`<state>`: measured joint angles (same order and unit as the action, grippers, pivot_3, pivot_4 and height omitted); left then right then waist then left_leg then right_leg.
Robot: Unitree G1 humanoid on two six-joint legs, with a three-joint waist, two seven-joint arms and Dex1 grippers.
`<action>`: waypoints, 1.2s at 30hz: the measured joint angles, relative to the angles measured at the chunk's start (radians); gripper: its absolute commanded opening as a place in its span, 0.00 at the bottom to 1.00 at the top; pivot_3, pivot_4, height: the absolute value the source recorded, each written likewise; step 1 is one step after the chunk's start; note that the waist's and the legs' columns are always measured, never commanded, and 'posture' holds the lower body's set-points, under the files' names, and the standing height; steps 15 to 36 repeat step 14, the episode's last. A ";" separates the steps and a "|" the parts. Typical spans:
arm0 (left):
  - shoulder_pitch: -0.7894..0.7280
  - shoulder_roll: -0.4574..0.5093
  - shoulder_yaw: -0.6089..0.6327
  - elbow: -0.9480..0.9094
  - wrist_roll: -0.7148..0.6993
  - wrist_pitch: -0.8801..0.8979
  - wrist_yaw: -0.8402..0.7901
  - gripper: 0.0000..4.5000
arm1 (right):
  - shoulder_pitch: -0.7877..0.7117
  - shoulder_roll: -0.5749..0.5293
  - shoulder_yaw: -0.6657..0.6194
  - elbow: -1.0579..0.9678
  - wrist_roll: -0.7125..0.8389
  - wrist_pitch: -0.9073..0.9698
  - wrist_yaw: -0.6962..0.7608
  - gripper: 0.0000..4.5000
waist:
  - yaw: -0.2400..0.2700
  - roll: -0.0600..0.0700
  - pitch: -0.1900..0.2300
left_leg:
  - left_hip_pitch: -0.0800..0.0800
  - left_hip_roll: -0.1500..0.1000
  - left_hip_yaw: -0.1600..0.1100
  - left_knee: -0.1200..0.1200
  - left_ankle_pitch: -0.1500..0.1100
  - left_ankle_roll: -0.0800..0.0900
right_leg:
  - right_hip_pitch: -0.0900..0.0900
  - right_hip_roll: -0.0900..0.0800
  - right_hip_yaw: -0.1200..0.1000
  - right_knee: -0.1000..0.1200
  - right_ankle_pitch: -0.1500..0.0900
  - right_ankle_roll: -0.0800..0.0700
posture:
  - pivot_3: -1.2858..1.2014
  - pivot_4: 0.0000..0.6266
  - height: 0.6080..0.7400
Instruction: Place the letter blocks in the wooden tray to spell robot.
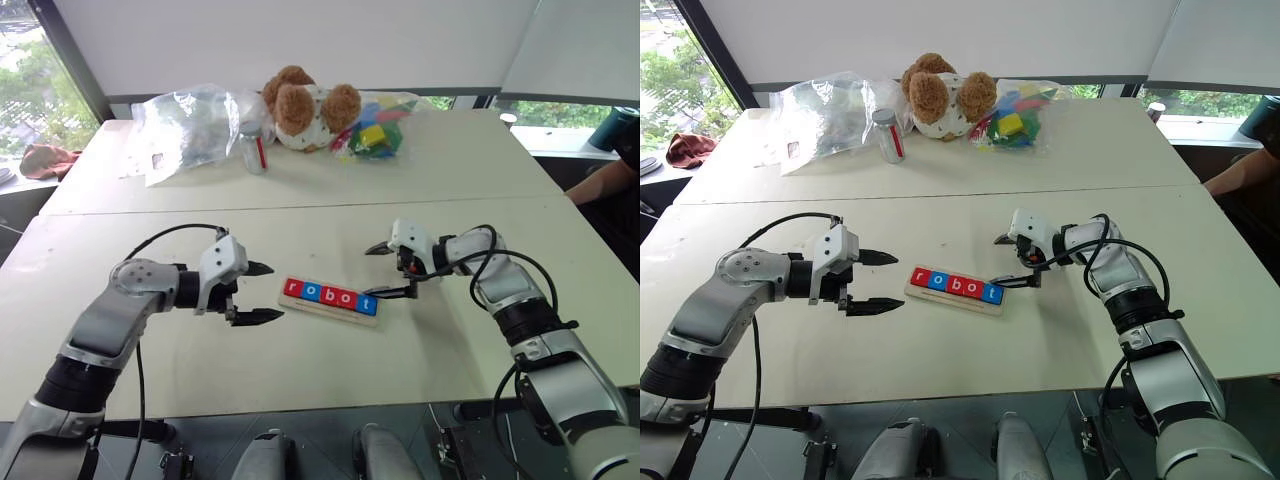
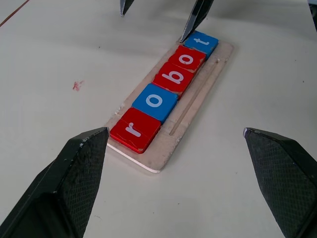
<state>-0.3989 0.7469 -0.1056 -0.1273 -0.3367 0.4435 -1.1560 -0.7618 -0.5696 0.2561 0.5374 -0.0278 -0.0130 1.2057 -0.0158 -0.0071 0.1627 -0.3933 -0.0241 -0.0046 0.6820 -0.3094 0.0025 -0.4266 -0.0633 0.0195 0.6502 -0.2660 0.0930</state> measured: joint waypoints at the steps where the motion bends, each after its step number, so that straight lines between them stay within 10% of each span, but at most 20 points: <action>1: 0.000 0.000 0.001 0.001 -0.001 0.000 0.000 1.00 | 0.000 -0.002 -0.002 0.004 -0.002 -0.012 -0.017 0.99 | 0.000 0.000 0.000 | 0.000 0.000 0.000 0.000 0.000 0.000 | 0.000 0.000 0.000 0.000 0.000 0.000 | 0.52 0.24 1.00; 7: 0.077 0.045 0.060 0.001 -0.026 0.003 0.002 1.00 | 0.061 -0.124 -0.117 -0.167 0.078 0.186 -0.032 0.99 | 0.004 0.000 0.000 | -0.001 0.000 -0.001 -0.002 0.000 0.000 | -0.001 -0.001 0.000 0.000 0.000 0.000 | 0.52 0.24 1.00; 14: 0.241 0.107 0.181 -0.001 -0.050 0.036 0.031 1.00 | 0.521 -0.283 -0.349 -0.736 0.309 0.751 -0.078 0.99 | 0.009 0.000 0.000 | -0.003 0.000 -0.002 0.000 -0.003 0.004 | 0.000 -0.002 -0.001 -0.003 0.000 0.000 | 0.52 0.24 1.00; 36: 0.241 0.107 0.181 -0.001 -0.050 0.036 0.031 1.00 | 0.521 -0.283 -0.349 -0.736 0.309 0.751 -0.078 0.99 | 0.009 0.000 0.000 | -0.003 0.000 -0.002 0.000 -0.003 0.004 | 0.000 -0.002 -0.001 -0.003 0.000 0.000 | 0.52 0.24 1.00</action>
